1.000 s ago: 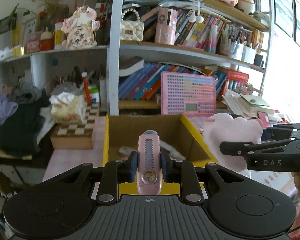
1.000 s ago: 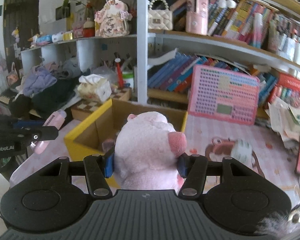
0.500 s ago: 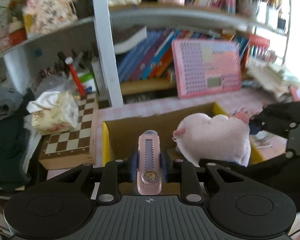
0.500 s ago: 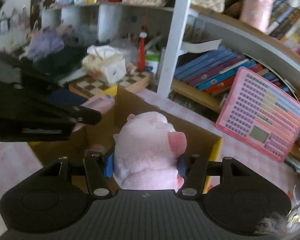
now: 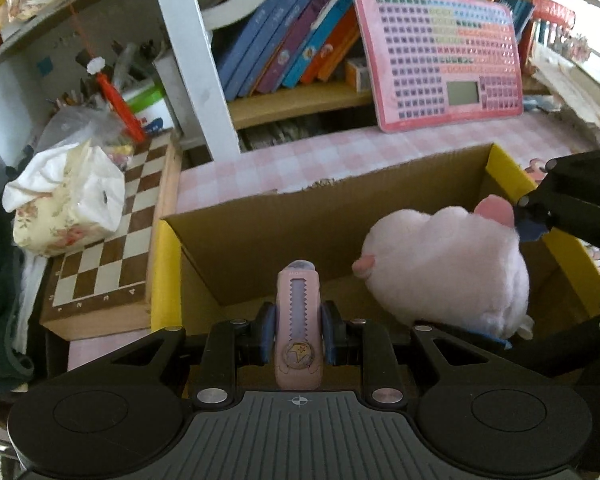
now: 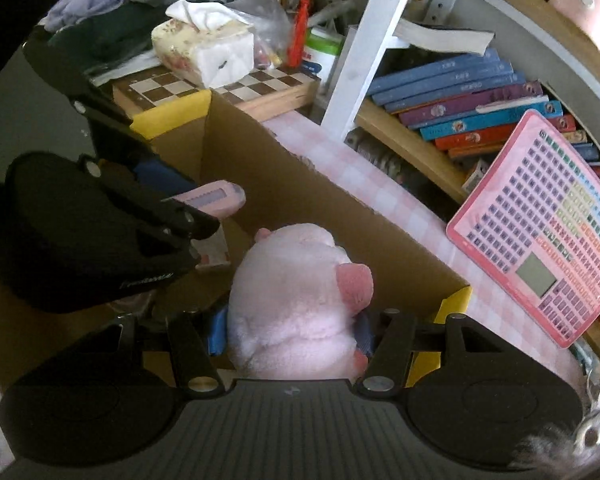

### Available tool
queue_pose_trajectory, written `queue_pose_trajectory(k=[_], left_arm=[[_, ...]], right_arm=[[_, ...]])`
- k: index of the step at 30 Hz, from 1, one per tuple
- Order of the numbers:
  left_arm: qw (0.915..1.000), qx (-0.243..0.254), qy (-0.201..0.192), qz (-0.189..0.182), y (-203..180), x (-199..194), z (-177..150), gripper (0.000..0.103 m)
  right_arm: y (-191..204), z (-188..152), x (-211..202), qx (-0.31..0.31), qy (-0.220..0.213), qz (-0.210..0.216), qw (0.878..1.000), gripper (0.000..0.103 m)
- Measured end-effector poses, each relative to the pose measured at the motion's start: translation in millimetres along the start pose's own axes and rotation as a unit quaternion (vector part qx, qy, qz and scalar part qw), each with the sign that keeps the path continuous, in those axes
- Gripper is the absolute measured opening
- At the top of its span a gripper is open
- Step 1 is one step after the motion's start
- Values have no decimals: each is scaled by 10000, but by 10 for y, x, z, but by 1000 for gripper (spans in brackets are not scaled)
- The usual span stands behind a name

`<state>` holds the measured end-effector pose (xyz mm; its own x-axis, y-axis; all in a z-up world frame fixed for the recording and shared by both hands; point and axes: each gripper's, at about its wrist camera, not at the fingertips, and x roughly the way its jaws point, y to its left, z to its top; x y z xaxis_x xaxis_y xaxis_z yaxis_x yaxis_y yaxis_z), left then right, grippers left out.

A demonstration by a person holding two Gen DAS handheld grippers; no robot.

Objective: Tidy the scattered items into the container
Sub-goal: 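Open the left gripper over the box while the right gripper releases the plush pig inside, then withdraw both open grippers from the box toward the tape roll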

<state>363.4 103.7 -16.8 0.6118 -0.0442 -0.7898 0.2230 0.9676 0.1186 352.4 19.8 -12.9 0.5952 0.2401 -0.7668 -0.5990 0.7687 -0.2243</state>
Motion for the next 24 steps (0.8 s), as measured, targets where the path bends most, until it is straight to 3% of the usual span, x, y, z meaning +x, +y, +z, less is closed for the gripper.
queue_pose_trajectory(k=[7, 12, 14, 19, 24], left_arm=[[10000, 75, 53, 20, 7, 20, -15, 24], [9994, 301, -39, 176, -10, -80, -37, 48], [9993, 290, -156, 180, -11, -183, -48, 54], [9976, 323, -586, 180, -38, -542, -62, 56], [9915, 281, -1264, 113, -51, -1125, -229, 66]], right_arm=[[-71, -17, 38, 195, -8, 185, 9996, 60], [-120, -39, -85, 411, -214, 258, 9986, 71], [-106, -29, -197, 351, -331, 171, 9987, 74], [-68, -41, -558, 397, -665, 82, 9970, 74], [9, -166, -997, 640, -1016, 15, 9928, 77]])
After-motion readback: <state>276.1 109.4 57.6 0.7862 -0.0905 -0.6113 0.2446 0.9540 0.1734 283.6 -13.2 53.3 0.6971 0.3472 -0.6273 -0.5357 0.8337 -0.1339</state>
